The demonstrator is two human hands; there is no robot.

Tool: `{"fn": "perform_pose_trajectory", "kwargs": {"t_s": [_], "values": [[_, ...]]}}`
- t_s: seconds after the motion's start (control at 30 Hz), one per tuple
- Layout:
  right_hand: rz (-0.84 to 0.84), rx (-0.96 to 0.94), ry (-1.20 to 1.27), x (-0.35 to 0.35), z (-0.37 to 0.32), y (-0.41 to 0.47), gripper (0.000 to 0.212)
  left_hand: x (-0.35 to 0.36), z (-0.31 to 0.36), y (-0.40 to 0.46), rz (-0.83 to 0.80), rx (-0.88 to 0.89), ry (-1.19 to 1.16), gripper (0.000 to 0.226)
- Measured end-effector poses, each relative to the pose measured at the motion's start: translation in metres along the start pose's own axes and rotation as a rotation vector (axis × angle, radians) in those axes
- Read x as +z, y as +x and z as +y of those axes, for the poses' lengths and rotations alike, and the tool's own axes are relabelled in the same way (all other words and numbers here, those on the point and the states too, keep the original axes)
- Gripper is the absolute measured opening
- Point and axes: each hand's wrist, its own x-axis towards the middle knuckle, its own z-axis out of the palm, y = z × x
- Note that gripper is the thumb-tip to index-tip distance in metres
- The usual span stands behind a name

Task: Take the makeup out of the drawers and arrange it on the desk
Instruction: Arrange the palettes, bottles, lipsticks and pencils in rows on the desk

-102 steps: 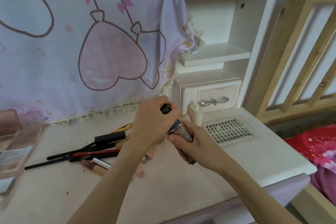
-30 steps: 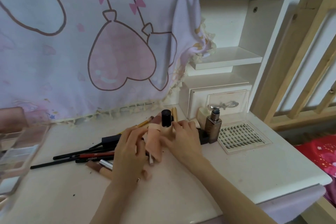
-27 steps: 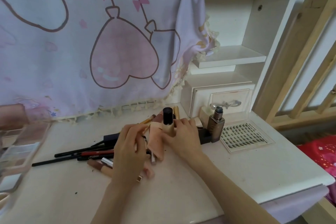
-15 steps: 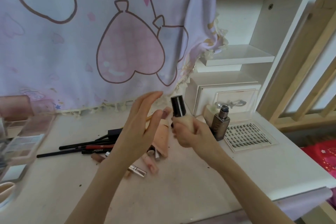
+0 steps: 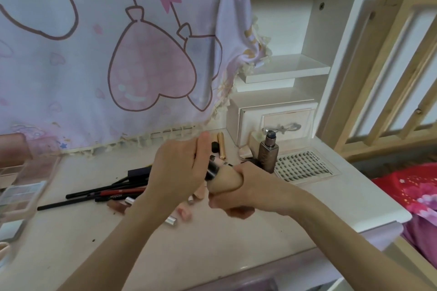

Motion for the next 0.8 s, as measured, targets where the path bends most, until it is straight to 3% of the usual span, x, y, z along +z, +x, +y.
{"fn": "perform_pose_trajectory", "kwargs": {"t_s": [0.1,0.2,0.27,0.33,0.43,0.53,0.6,0.73,0.8], "values": [[0.300,-0.026,-0.230,0.007,0.007,0.004,0.020,0.004,-0.001,0.006,-0.230,-0.235,0.198,0.068],[0.387,-0.060,-0.238,0.011,0.019,0.005,0.021,0.006,-0.003,0.011,-0.350,-0.349,0.137,0.082],[0.354,-0.047,-0.016,0.008,0.025,0.002,0.021,0.004,-0.005,0.008,-0.380,-0.254,-0.126,0.068],[0.249,-0.034,0.219,0.000,0.031,-0.003,0.019,-0.002,-0.007,0.005,-0.428,-0.044,-0.380,0.027],[0.068,-0.046,0.464,-0.012,0.040,-0.012,0.025,-0.009,-0.011,0.001,-0.558,0.173,-0.538,0.022],[-0.037,-0.047,0.492,-0.017,0.042,-0.018,0.030,-0.012,-0.007,0.002,-0.552,0.188,-0.412,0.016],[0.007,-0.038,0.398,-0.014,0.040,-0.018,0.031,-0.008,-0.002,0.003,-0.484,0.119,-0.316,0.017],[0.135,-0.038,0.164,-0.011,0.038,-0.017,0.035,-0.004,0.001,0.006,-0.449,-0.057,-0.069,0.047],[0.088,-0.039,0.205,-0.013,0.038,-0.019,0.040,-0.006,-0.004,0.004,-0.495,-0.002,-0.146,0.029]]}}
